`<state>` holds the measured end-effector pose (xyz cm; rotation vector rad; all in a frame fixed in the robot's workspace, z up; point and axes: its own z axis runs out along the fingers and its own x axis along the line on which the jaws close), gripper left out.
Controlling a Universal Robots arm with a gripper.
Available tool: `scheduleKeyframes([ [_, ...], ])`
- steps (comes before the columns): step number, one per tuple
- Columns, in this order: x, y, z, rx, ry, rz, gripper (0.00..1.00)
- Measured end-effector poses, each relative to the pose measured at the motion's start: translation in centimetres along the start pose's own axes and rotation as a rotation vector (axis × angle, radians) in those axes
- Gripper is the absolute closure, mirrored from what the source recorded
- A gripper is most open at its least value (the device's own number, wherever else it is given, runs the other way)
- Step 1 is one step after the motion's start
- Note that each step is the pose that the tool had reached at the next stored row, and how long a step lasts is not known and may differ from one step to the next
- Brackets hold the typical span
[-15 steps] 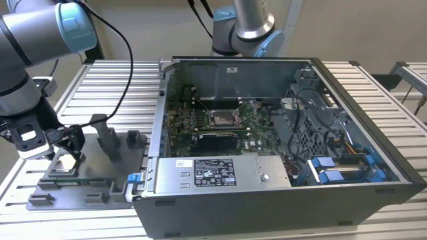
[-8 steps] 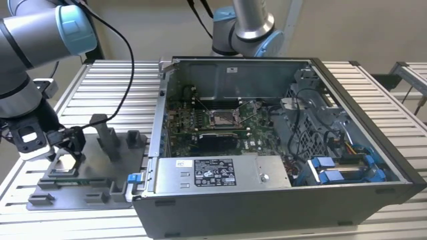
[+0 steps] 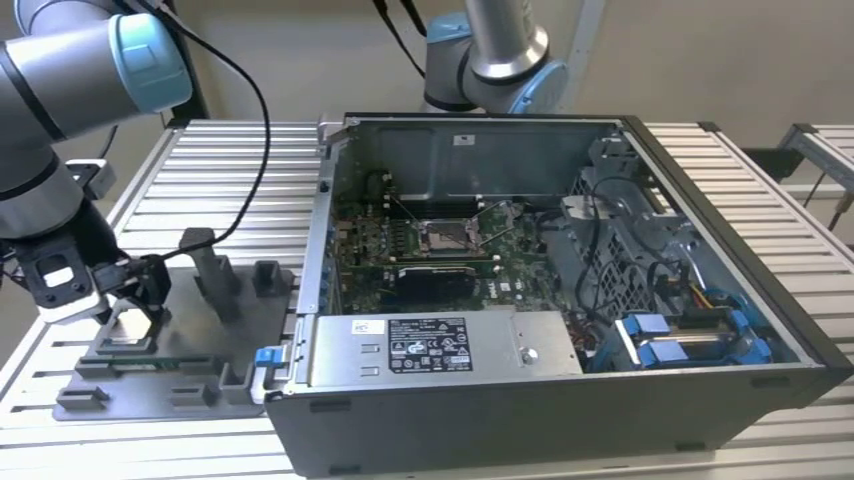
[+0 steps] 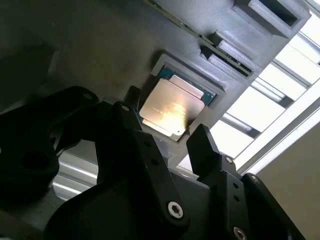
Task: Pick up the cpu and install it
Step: 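Place the cpu into insertion slot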
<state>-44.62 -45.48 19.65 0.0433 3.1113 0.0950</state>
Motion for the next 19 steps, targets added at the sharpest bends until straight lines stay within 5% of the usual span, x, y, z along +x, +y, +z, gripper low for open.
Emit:
scheduleKeyframes([
  [19, 0.03, -0.05, 0.74, 0.0079, 0.0118, -0.043, 0.0],
])
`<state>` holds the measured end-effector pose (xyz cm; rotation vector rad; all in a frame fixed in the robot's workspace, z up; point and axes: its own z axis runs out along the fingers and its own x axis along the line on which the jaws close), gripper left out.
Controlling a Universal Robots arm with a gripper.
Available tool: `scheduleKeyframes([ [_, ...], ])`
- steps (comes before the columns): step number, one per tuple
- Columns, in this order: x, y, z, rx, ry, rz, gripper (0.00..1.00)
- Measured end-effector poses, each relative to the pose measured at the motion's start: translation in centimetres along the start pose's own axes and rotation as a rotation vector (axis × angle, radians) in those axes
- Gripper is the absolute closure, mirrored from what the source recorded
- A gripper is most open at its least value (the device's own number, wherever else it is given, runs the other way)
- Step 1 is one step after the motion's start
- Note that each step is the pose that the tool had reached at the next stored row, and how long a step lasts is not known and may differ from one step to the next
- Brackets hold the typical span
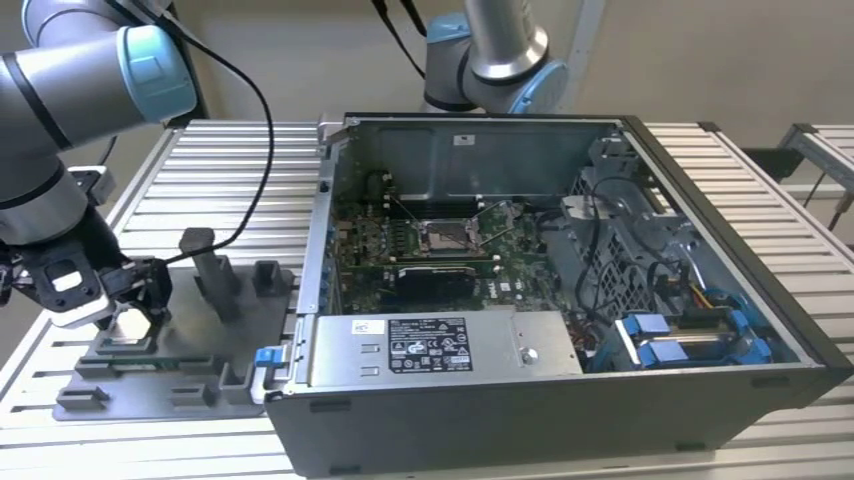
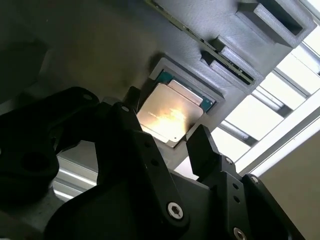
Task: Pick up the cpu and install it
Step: 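Place the cpu into insertion slot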
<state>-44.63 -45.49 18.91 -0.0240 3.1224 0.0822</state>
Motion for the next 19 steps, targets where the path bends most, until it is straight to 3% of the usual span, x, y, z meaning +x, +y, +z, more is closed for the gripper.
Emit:
scheduleKeyframes([
  [5, 0.0, -0.02, 0.29, -0.0001, 0.0132, 0.003, 0.0],
  [19, 0.0, -0.03, 0.44, -0.0004, 0.0131, 0.008, 0.0],
])
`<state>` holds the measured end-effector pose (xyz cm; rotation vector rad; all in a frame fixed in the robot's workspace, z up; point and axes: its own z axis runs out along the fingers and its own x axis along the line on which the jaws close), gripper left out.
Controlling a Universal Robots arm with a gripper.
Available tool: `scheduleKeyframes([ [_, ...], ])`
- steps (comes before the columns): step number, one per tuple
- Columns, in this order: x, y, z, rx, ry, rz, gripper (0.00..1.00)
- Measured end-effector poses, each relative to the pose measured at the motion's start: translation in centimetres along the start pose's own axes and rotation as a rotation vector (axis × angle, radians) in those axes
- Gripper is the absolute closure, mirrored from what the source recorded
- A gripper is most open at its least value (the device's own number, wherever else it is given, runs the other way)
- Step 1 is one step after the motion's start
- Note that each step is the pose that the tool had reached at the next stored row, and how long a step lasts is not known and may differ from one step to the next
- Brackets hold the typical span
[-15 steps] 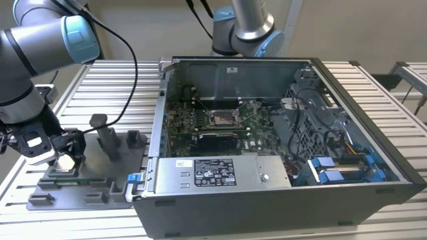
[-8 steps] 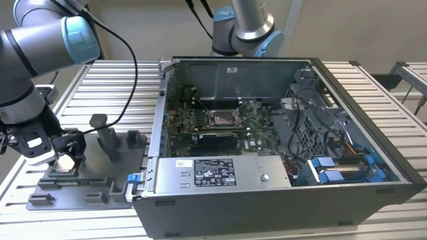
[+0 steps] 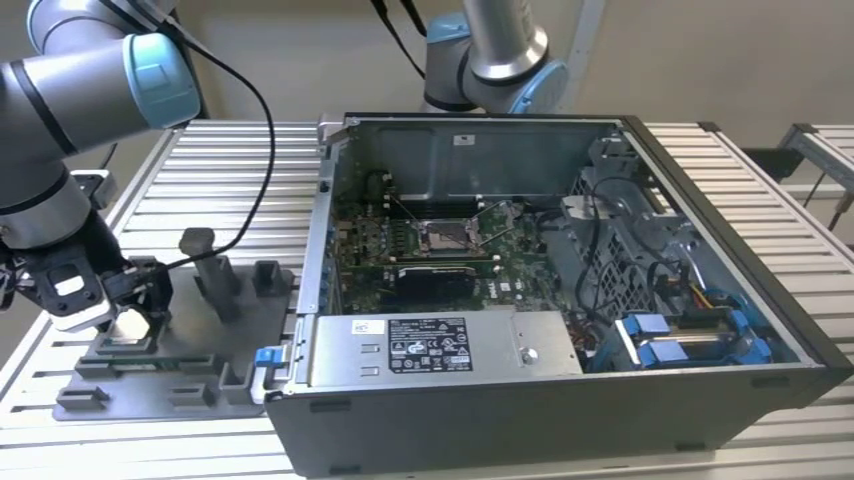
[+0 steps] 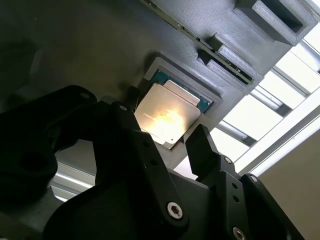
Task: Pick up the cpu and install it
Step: 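Place the cpu into insertion slot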
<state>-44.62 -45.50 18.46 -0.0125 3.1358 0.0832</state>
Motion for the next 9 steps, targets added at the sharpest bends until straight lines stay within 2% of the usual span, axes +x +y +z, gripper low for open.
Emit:
scheduleKeyframes([
  [9, 0.0, -0.06, -0.01, -0.0006, 0.0013, 0.011, 0.0],
])
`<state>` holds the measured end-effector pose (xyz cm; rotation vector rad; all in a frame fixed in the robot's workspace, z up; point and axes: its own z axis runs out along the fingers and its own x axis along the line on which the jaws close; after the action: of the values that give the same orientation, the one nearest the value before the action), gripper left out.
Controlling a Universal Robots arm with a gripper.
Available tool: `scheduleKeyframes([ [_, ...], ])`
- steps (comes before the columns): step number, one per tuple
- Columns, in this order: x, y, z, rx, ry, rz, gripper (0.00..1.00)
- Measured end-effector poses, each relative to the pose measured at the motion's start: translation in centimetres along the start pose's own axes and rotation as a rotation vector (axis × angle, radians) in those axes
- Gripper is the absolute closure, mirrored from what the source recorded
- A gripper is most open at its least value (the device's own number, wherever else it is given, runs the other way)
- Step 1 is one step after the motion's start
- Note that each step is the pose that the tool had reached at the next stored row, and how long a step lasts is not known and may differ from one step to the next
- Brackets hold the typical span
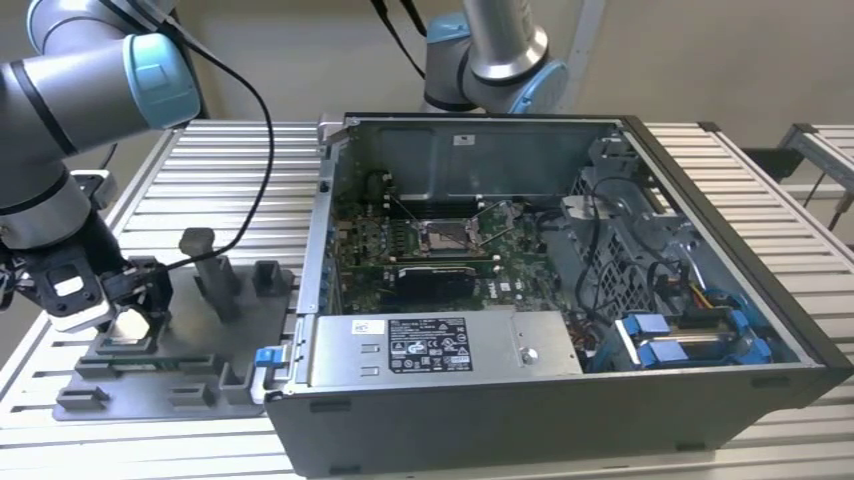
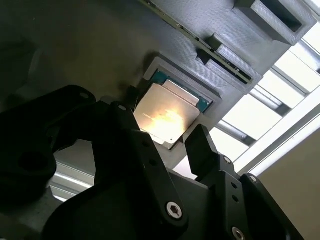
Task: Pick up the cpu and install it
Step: 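Place the cpu into insertion slot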
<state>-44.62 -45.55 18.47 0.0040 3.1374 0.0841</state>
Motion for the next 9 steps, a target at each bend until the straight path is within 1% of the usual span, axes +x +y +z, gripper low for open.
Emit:
scheduleKeyframes([
  [3, -0.01, -0.05, -0.01, 0.0001, -0.0001, 0.014, 0.0],
  [7, -0.09, -0.07, -0.03, -0.0003, 0.0017, 0.015, 0.0],
  [8, -0.16, -0.07, -0.04, -0.0003, 0.0028, 0.015, 0.0],
  [9, -0.3, -0.07, -0.03, -0.0003, 0.0067, 0.015, 0.0],
])
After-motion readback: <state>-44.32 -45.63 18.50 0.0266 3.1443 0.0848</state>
